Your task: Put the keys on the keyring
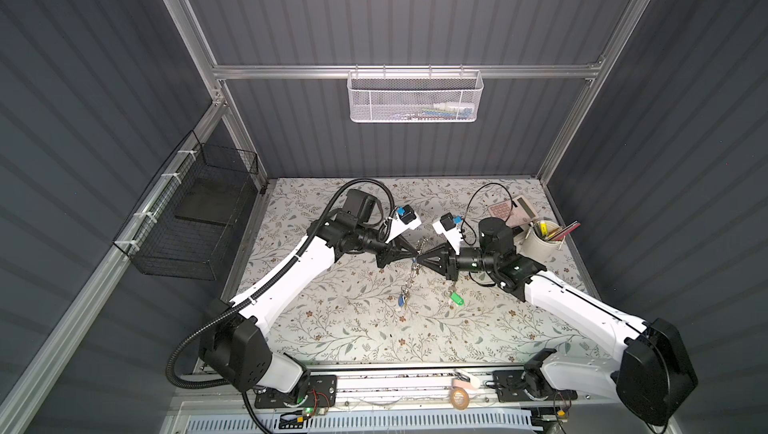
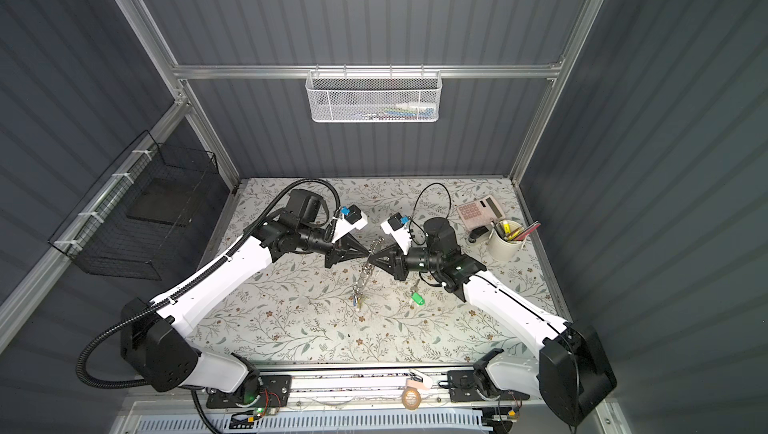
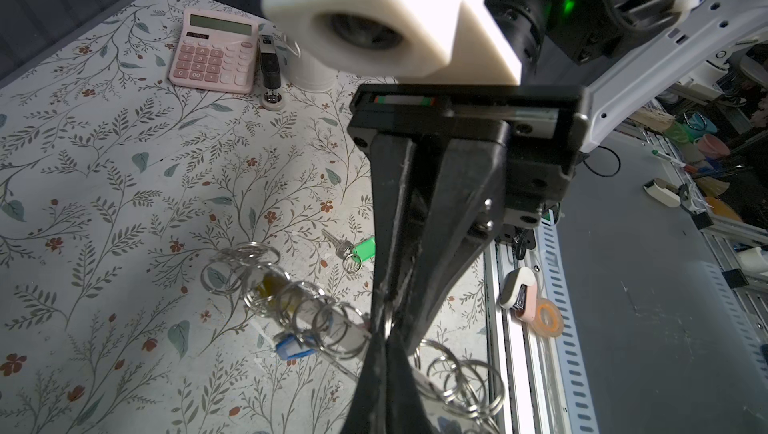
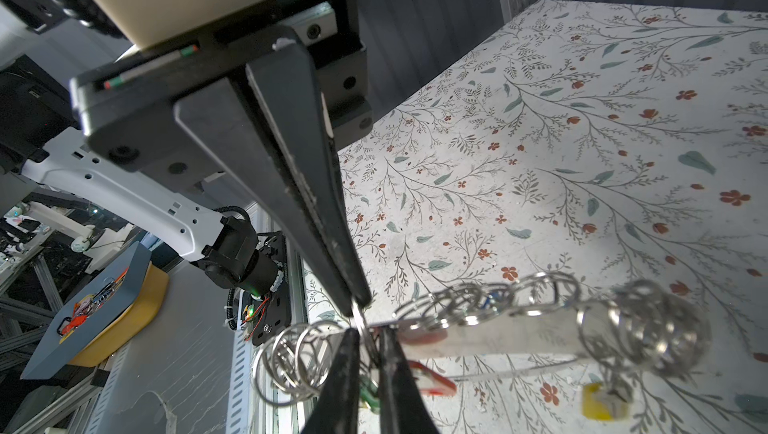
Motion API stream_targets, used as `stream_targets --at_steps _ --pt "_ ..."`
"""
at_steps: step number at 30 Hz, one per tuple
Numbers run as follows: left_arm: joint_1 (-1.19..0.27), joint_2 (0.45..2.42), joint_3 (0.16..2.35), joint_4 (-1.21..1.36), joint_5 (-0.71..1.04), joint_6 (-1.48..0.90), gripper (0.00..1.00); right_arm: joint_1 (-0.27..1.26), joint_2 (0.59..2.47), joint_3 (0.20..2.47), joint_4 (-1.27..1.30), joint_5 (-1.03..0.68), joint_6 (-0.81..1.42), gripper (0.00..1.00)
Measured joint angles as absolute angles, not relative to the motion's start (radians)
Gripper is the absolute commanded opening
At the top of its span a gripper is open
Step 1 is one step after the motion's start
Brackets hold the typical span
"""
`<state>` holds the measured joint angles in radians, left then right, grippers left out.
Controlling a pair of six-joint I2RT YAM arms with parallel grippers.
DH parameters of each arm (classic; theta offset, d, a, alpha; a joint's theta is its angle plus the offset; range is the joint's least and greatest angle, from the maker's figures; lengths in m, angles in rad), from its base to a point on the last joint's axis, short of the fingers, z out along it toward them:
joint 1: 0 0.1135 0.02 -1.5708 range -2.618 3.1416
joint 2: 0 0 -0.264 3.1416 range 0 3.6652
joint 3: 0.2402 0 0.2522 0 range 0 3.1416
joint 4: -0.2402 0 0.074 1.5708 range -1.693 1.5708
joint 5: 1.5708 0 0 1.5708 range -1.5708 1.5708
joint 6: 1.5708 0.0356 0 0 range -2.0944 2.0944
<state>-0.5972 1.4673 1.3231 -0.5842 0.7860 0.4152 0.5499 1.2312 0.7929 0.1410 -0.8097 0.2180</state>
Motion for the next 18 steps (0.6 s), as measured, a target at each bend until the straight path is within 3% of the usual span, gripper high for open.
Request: stream_targets --at_steps 5,15,18 --pt "-0.597 1.464 1.323 -0.588 0.785 0.416 0.0 0.55 1.231 0.793 0.144 -0.81 0.228 0.01" --pt "-0.601 1.424 1.28 -0.568 0.786 0.402 0.0 0.559 1.216 0.767 0.174 -0.815 0.241 0.0" --pt "-0.602 1.388 1.234 -0.515 0.785 0.361 0.07 0.565 1.202 0.757 0.181 -0.818 0.247 0.0"
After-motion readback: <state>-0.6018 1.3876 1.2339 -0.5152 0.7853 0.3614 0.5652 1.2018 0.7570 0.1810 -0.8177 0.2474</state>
